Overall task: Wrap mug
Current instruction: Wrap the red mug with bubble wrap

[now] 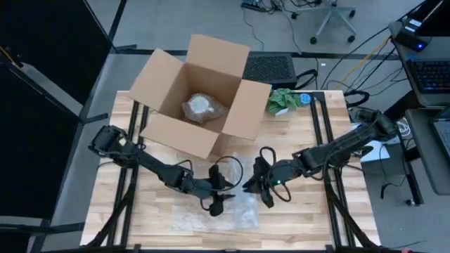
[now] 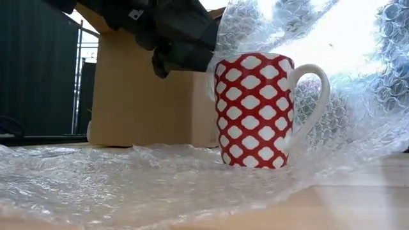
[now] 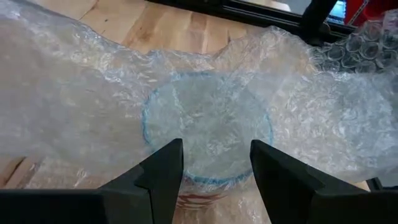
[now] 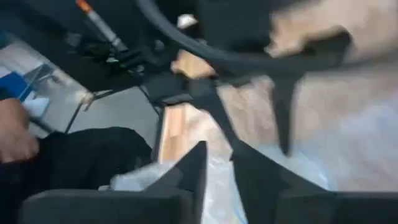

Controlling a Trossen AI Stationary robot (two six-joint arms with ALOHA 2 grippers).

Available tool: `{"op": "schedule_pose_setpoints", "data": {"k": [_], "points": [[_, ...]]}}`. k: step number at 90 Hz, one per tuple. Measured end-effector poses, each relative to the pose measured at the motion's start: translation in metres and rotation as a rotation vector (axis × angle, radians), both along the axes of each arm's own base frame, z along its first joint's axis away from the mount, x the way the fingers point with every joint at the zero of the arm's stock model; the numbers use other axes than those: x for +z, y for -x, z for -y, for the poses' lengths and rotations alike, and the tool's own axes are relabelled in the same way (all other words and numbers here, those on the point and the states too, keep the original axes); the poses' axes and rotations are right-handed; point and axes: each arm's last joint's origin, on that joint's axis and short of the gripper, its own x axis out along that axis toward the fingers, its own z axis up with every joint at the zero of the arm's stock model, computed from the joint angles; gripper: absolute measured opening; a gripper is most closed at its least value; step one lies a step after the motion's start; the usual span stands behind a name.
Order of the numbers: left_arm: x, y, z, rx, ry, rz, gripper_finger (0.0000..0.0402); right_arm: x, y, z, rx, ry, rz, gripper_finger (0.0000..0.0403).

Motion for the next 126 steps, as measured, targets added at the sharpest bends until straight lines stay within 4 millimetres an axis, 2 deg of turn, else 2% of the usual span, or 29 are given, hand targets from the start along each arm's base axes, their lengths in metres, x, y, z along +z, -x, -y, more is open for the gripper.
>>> {"op": "schedule_pose_setpoints", "data": {"k": [9,21,29,40,74,92,115,126], "points": [[0.0,0.0,0.0,-0.008,0.005,-0.001,0.018,0.017,-0.006,-0.003,0.022,0.093,-0.049,0.0151],[0.0,0.0,0.0,-0.017,0.011,-0.002,0.018,0.033,-0.015,-0.005,-0.026,0.264,-0.252,0.0207],[0.0,0.0,0.001,-0.018,0.01,-0.002,0.018,0.028,-0.026,-0.009,-0.068,0.348,-0.387,0.0234],[0.0,0.0,0.001,-0.021,0.012,-0.003,0.018,0.004,-0.041,-0.011,-0.103,0.372,-0.536,0.0258],[0.0,0.0,0.001,-0.023,0.014,-0.002,0.018,-0.063,-0.066,-0.018,-0.217,0.372,-0.755,0.0265],[0.0,0.0,0.001,-0.024,0.015,-0.002,0.018,-0.092,-0.08,-0.016,-0.243,0.375,-0.807,0.0265],[0.0,0.0,0.001,-0.024,0.015,-0.002,0.018,-0.103,-0.085,-0.013,-0.247,0.37,-0.825,0.0265],[0.0,0.0,0.001,-0.024,0.015,-0.002,0.018,-0.089,-0.081,-0.011,-0.231,0.368,-0.795,0.0265]]}}
